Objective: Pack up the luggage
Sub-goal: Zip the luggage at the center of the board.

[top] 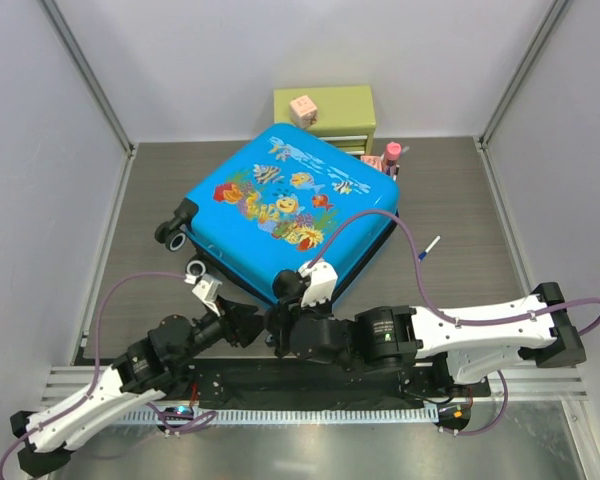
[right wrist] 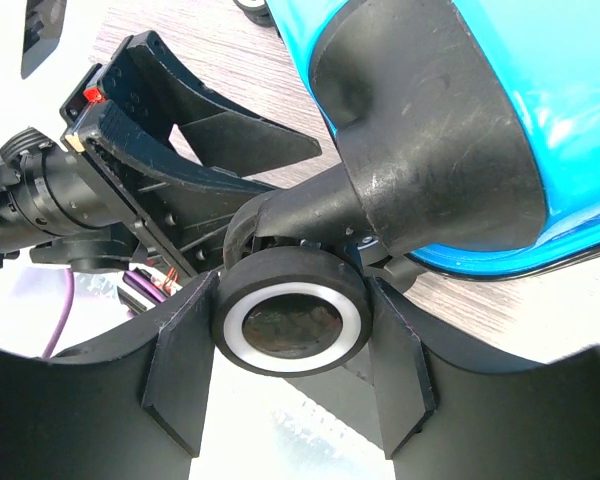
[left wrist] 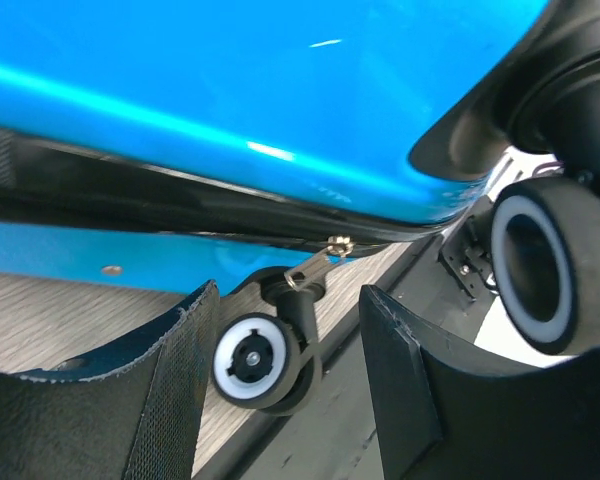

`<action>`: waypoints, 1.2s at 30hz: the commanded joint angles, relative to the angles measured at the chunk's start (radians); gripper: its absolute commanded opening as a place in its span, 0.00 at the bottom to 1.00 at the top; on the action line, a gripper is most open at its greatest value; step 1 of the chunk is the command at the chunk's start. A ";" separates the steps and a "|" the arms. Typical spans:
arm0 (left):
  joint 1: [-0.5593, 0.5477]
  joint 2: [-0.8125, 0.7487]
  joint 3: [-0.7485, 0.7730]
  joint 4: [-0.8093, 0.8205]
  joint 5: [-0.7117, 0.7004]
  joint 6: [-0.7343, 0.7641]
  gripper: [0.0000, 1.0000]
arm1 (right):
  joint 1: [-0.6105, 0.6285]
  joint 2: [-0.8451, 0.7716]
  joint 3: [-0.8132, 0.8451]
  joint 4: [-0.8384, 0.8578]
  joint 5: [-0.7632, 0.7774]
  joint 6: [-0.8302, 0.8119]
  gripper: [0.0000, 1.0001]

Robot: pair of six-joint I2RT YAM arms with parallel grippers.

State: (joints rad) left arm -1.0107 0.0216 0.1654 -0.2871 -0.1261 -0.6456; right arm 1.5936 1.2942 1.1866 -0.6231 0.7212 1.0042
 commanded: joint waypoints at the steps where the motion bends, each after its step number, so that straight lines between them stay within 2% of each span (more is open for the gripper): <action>1: -0.005 0.093 -0.004 0.167 0.036 0.026 0.59 | -0.050 -0.052 0.059 0.088 0.196 -0.001 0.01; 5: -0.019 0.162 0.006 0.233 0.023 0.041 0.59 | -0.052 -0.059 0.051 0.092 0.204 0.005 0.01; 11: -0.075 0.176 -0.029 0.319 -0.039 0.040 0.58 | -0.052 -0.070 0.031 0.115 0.199 0.010 0.02; 13: -0.109 0.173 -0.038 0.325 -0.113 0.041 0.58 | -0.053 -0.067 0.031 0.117 0.196 0.010 0.01; 18: -0.271 0.175 -0.079 0.397 -0.300 0.052 0.58 | -0.053 -0.064 0.028 0.132 0.193 0.010 0.02; 26: -0.451 0.271 -0.086 0.471 -0.619 0.104 0.58 | -0.053 -0.056 0.015 0.166 0.173 0.004 0.02; 30: -0.463 0.270 -0.092 0.476 -0.690 0.116 0.59 | -0.053 -0.062 0.007 0.177 0.161 0.001 0.02; 36: -0.463 0.258 -0.104 0.486 -0.687 0.132 0.60 | -0.053 -0.062 -0.002 0.189 0.158 -0.003 0.01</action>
State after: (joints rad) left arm -1.4708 0.2783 0.0711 0.1291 -0.7422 -0.5377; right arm 1.5860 1.2892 1.1618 -0.5835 0.7181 1.0016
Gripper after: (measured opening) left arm 0.594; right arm 0.601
